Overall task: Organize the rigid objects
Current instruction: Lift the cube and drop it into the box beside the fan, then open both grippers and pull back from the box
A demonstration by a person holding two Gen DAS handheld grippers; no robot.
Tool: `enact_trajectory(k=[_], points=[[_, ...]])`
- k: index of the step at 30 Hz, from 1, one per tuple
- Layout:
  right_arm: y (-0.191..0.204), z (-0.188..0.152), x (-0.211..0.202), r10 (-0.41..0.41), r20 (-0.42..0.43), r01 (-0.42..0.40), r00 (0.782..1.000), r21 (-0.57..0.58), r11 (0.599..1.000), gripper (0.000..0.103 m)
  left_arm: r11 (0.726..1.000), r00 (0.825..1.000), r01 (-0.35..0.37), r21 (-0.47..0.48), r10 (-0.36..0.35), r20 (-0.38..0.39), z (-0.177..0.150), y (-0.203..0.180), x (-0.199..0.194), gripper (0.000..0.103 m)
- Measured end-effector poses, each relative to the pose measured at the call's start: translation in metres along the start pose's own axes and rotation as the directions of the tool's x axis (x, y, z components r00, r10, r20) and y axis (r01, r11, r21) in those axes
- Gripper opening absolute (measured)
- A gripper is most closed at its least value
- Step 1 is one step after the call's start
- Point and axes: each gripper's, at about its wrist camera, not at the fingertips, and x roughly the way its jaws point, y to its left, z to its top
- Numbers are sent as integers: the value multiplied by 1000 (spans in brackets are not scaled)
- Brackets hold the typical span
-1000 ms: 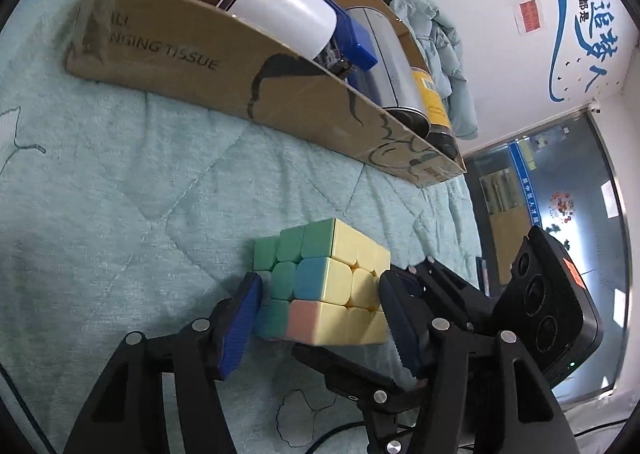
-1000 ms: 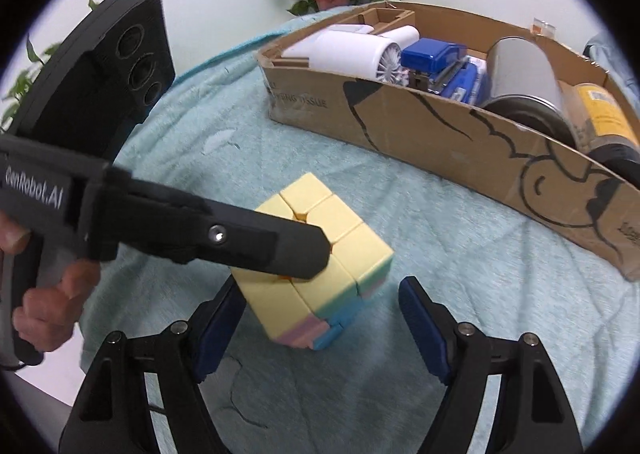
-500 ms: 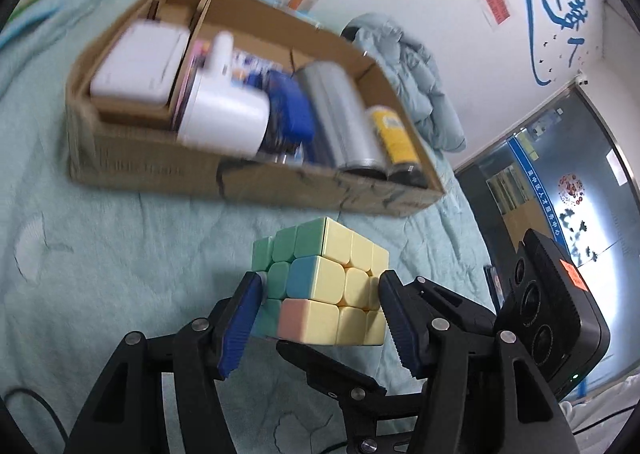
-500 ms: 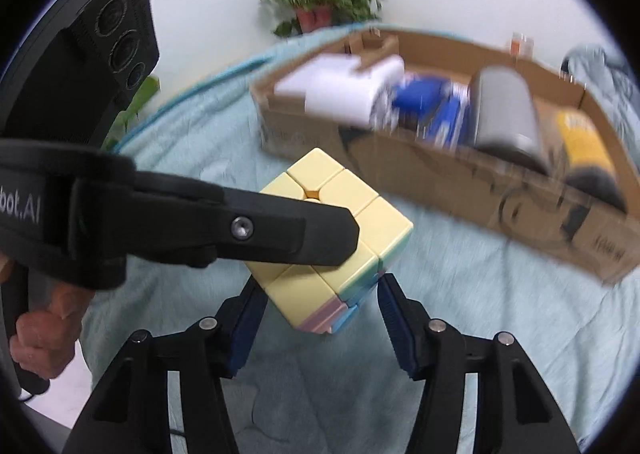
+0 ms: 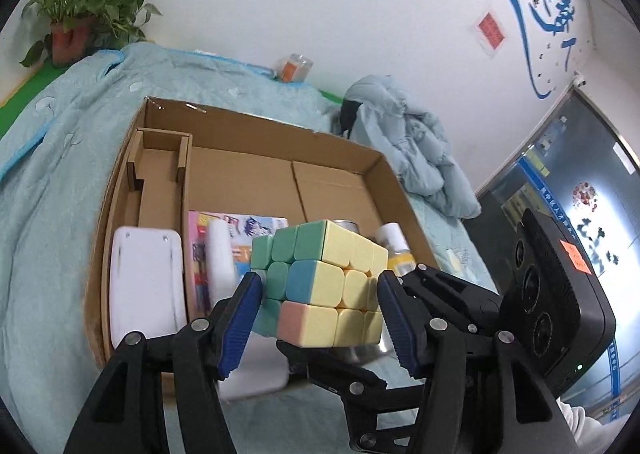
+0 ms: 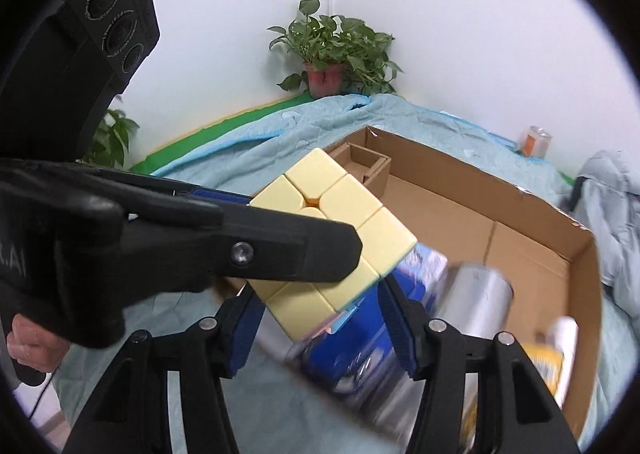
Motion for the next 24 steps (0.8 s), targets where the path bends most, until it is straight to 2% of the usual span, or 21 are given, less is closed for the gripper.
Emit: enact_trajectory(k=[3, 6, 7, 9, 12, 13, 14, 15, 17, 20, 22, 24], points=[[-19, 3, 27, 45, -32, -43, 999, 35, 998, 56, 999, 998, -32, -23, 31, -53, 15, 15, 29, 57], [-29, -1, 50, 88, -95, -82, 992, 68, 994, 57, 998, 993, -61, -33, 57, -107, 15, 28, 52, 51], [-31, -3, 54, 96, -116, -88, 989, 73, 994, 57, 998, 993, -52, -46, 47, -104, 15, 32, 53, 51], [-32, -1, 53, 85, -106, -77, 991, 81, 994, 58, 997, 994, -54, -57, 49, -94, 10, 35, 50, 51], [-33, -4, 36, 47, -91, -39, 995, 92, 995, 62, 994, 995, -105, -12, 104, -4, -1, 29, 24, 55], [-32, -8, 24, 24, -71, -17, 997, 95, 995, 64, 993, 992, -121, 5, 121, 30, -6, 25, 14, 63], [-33, -11, 15, 8, -54, -3, 999, 108, 994, 71, 988, 985, -155, 21, 153, 81, -14, 19, 0, 76], [-33, -15, 5, -6, -31, 9, 1000, 131, 991, 81, 981, 974, -193, 28, 188, 123, -22, 15, -9, 84], [-32, -28, -16, -38, 9, 36, 999, 176, 984, 83, 966, 948, -256, 34, 244, 204, -40, 4, -27, 102], [-22, -54, -37, -127, 18, 121, 992, 207, 971, 83, 950, 911, -308, 40, 283, 301, -71, -11, -44, 102], [-16, -72, -43, -201, -16, 199, 979, 240, 950, 83, 945, 899, -324, 46, 293, 324, -91, -21, -46, 102], [-12, -89, -48, -200, -45, 204, 979, 280, 938, 83, 947, 899, -319, 47, 286, 331, -107, -27, -47, 102]])
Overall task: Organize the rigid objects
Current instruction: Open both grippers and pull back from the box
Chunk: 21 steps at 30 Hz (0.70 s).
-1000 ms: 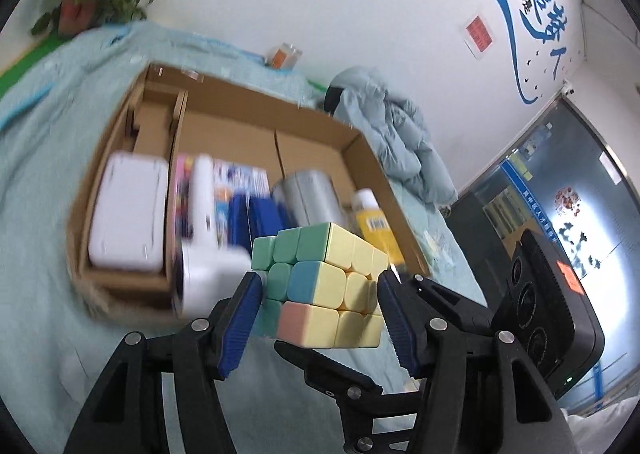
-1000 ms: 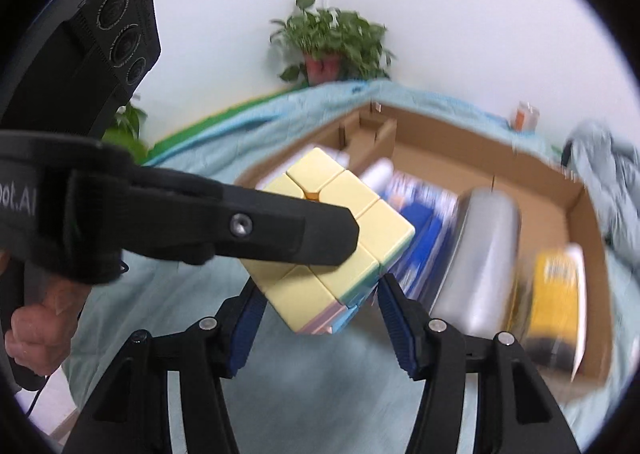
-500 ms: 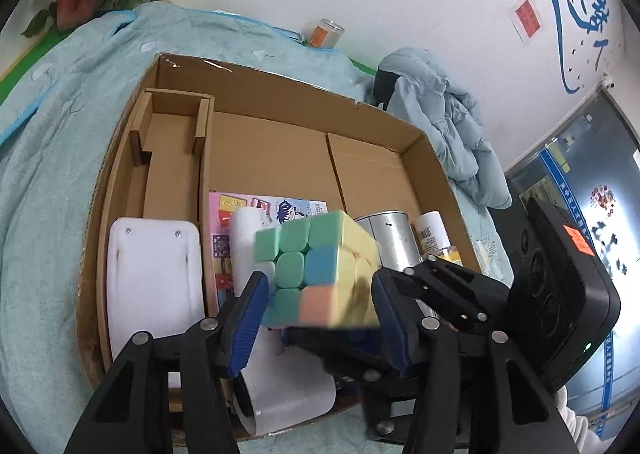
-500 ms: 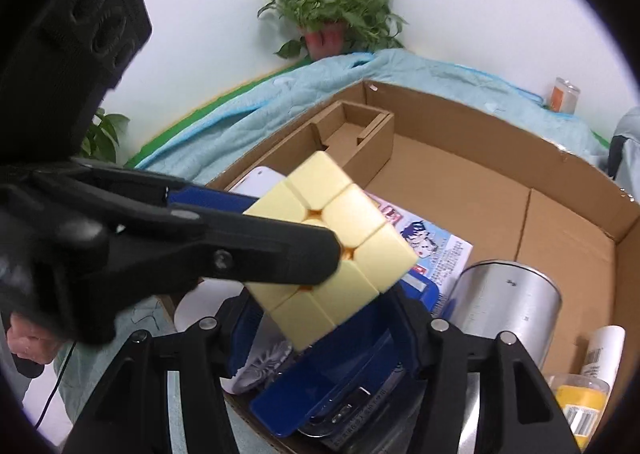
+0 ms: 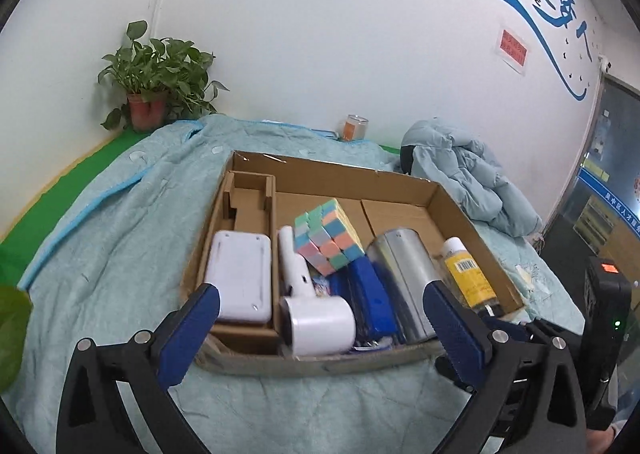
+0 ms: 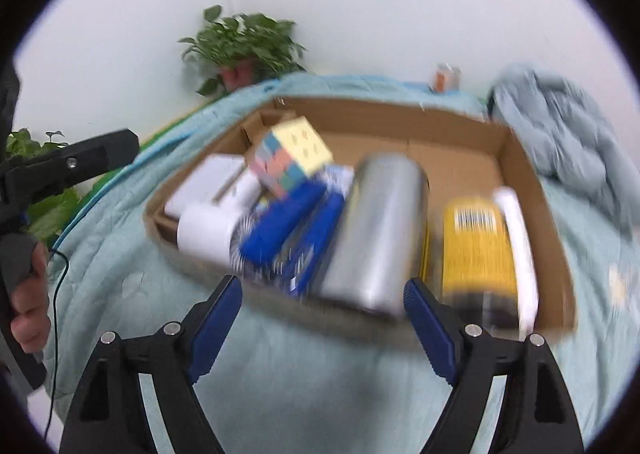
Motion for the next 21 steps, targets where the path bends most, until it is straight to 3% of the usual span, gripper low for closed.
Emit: enact_trajectory(k=[7, 21], points=[[4, -26, -19, -41, 10, 41, 999, 27, 999, 83, 999, 999, -22, 43, 20, 31, -35, -33, -18, 102], [9, -50, -42, -125, 66, 120, 990, 65, 991, 83, 990, 992, -117, 74, 113, 57, -68, -45, -34, 102]])
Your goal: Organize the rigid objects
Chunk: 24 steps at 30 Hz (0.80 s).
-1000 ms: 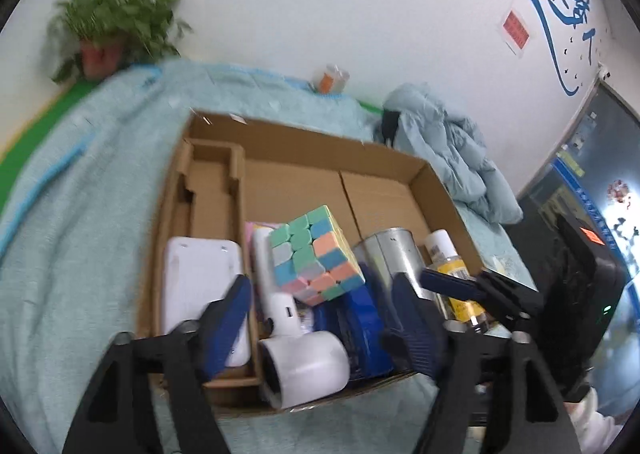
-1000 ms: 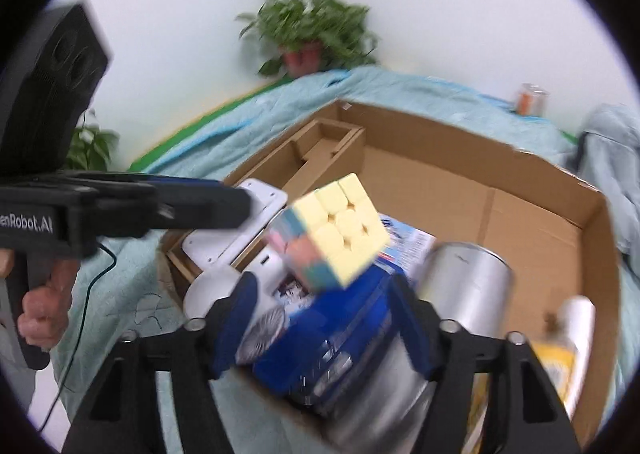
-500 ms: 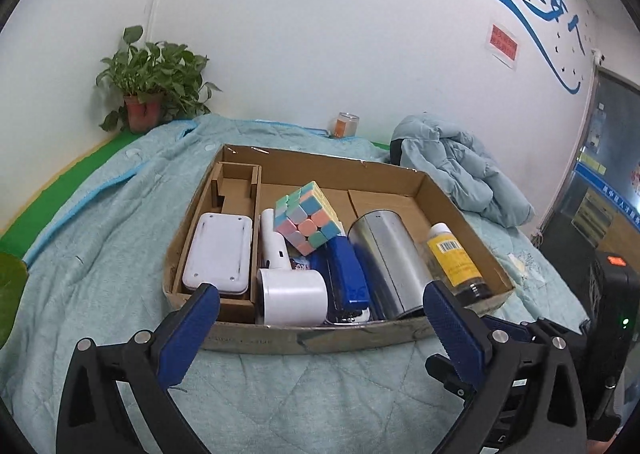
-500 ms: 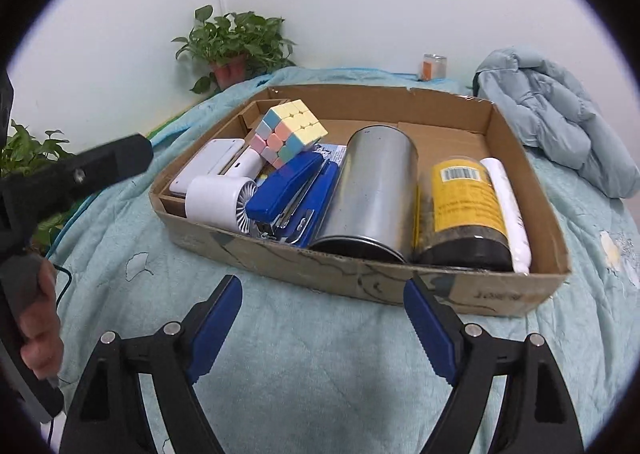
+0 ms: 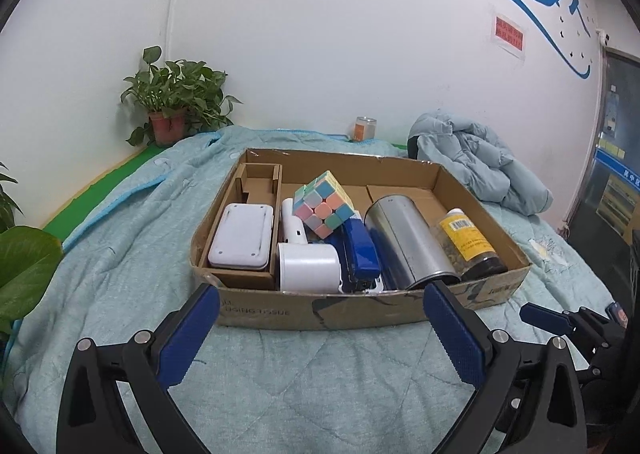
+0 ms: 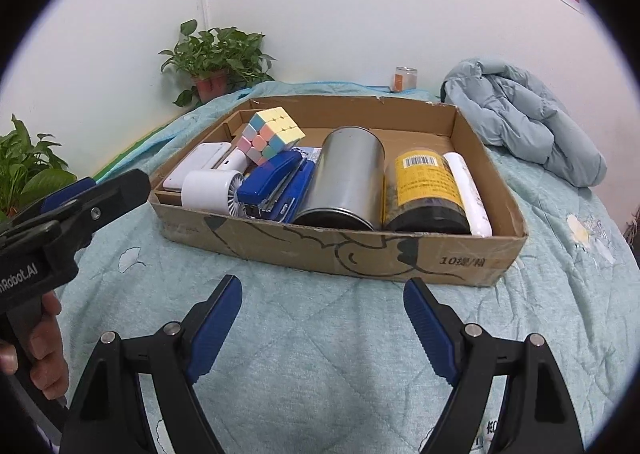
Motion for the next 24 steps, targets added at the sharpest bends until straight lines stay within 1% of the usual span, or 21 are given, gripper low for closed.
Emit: enact_trajectory(k=[3, 7, 12, 15, 18, 24], points=[[-3, -5, -1, -12, -4, 12, 1000, 33, 999, 83, 1000, 1000, -18, 16, 19, -9, -4, -1, -3, 102], [-6, -13, -4, -39, -7, 39, 999, 44, 998, 83, 999, 999, -38, 23, 38, -34, -6, -4, -4, 102], [-10, -19, 2, -39, -26, 40, 999, 65, 997, 83, 999, 998, -38, 29, 39, -42, -1, -5, -4, 102], [-10, -19, -1, -49, -11, 49, 999, 60, 997, 83, 998, 998, -42, 43, 44, -48, 0, -9, -2, 102], [-10, -18, -4, -55, -6, 56, 998, 48, 997, 83, 999, 997, -25, 35, 28, -75, -1, -12, 2, 102], [-10, -20, -8, -59, -9, 59, 998, 30, 998, 83, 999, 997, -32, 27, 34, -74, -5, -15, 3, 102]])
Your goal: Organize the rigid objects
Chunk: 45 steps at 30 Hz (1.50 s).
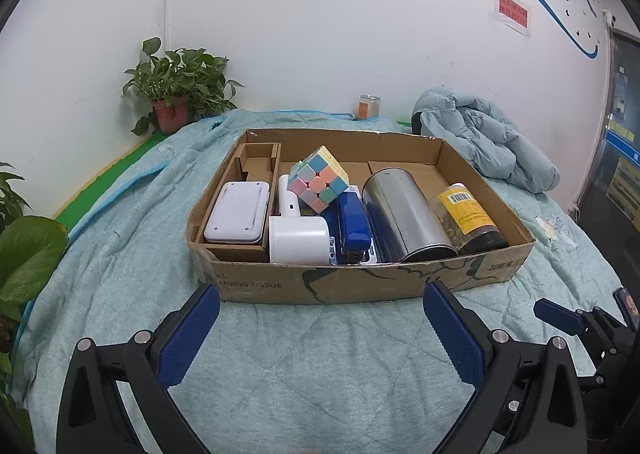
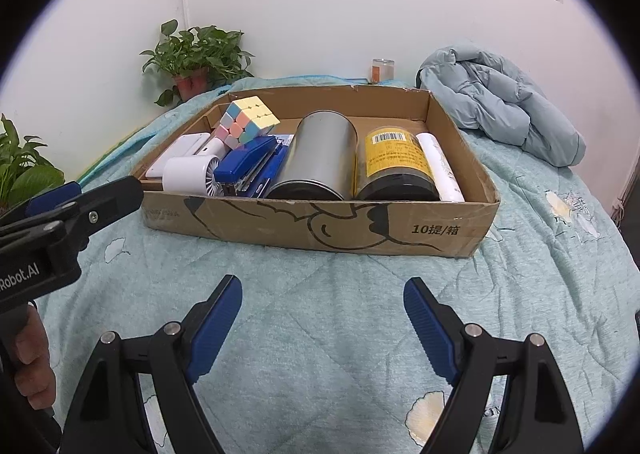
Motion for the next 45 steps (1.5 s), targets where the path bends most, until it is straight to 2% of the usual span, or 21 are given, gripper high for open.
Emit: enact_trajectory(k=[45], points=[[3, -2, 5, 3, -17, -3, 1000, -36, 999, 83, 1000, 999, -5, 20, 6, -45, -9, 3, 10, 102]])
